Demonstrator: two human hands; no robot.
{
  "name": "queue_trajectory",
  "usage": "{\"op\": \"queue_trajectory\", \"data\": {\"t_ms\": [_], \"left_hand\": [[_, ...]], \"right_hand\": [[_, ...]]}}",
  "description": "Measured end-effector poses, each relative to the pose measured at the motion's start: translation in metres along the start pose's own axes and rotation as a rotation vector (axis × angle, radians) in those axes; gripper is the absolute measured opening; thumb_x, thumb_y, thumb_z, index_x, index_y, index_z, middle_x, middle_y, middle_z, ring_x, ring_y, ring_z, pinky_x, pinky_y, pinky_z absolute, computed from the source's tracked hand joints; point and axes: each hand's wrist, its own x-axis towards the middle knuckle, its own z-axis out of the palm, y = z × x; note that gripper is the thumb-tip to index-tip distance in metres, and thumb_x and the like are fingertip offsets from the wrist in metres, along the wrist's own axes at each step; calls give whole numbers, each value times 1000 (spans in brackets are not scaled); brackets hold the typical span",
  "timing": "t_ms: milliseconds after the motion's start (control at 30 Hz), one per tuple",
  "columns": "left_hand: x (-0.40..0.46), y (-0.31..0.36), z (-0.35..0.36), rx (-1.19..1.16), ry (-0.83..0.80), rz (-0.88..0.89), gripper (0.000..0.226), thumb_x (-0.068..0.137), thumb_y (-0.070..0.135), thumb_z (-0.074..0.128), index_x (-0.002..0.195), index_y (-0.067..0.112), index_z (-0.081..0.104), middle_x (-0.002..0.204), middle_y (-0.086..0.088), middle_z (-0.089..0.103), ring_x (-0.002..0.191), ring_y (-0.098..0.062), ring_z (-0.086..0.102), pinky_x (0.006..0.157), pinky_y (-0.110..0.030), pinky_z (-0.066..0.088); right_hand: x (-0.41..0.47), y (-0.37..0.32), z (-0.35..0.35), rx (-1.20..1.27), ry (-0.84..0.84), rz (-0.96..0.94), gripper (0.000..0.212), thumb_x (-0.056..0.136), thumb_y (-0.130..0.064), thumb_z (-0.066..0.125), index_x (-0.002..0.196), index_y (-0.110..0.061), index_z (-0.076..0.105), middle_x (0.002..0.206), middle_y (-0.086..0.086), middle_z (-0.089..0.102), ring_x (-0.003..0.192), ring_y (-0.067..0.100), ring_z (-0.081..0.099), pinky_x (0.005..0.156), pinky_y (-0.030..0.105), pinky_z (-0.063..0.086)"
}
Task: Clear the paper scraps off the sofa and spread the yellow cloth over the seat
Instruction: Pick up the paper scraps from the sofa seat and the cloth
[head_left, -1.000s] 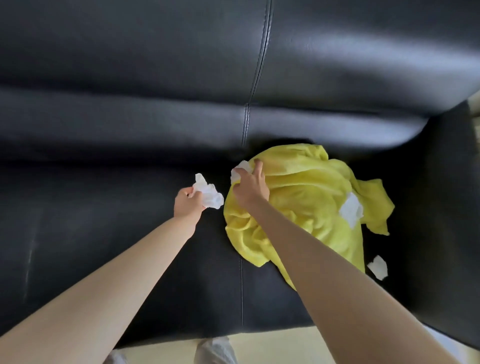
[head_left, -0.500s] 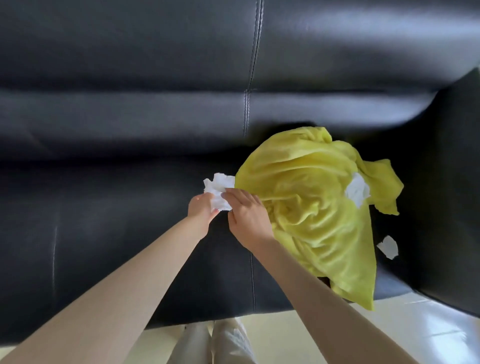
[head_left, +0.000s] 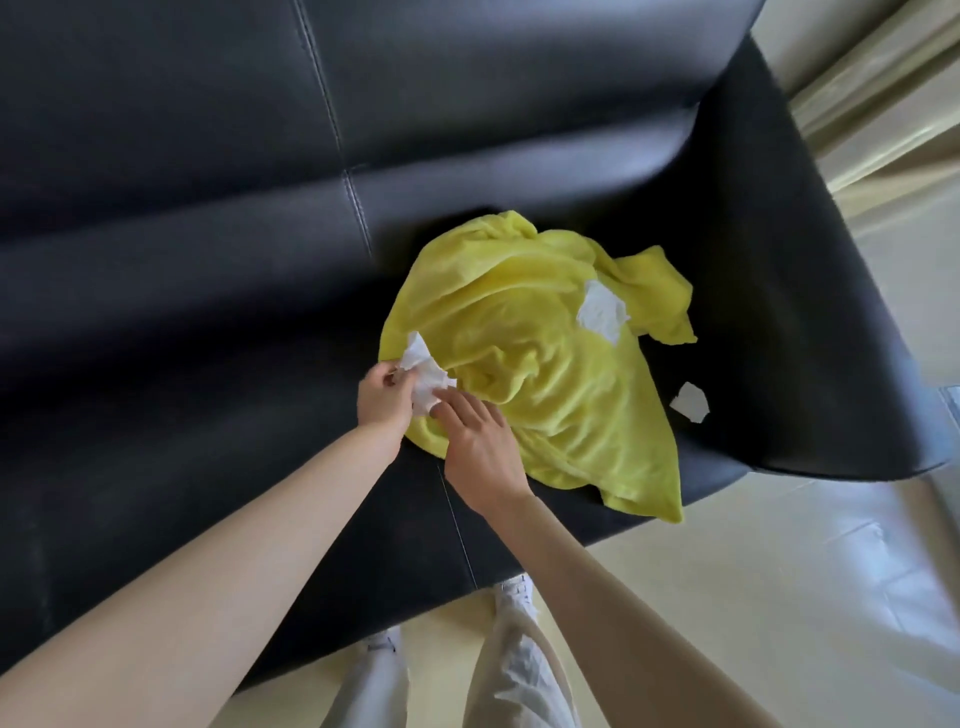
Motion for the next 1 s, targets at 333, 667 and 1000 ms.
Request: {"op": "queue_trajectory", "data": {"t_ms": [333, 667, 1000], "left_hand": [[-40, 9, 127, 208, -74, 176, 22, 98, 22, 48, 116, 14, 58, 102, 0, 61, 89, -17, 57, 64, -22, 42], [-90, -17, 270, 127, -52, 38, 21, 94, 26, 52, 109, 14, 60, 102, 0, 61, 95, -19, 58, 68, -24, 40], [-93, -21, 280, 107, -16, -101, 9, 93, 14, 44, 98, 13, 53, 82, 2, 52, 79, -18, 49, 57, -21, 34]], "right_hand": [[-55, 158, -42, 23, 161, 609, 52, 71, 4, 51, 121, -13, 55, 126, 8, 52, 115, 30, 49, 94, 40, 43], [-107, 307, -78, 149, -363, 754, 63, 89, -12, 45, 147, -32, 30, 159, 3, 6, 145, 23, 10, 110, 41, 32], [-109, 314, -72, 118, -322, 720, 62, 89, -7, 43, 149, -14, 28, 157, 0, 22, 143, 18, 22, 110, 35, 28]]}}
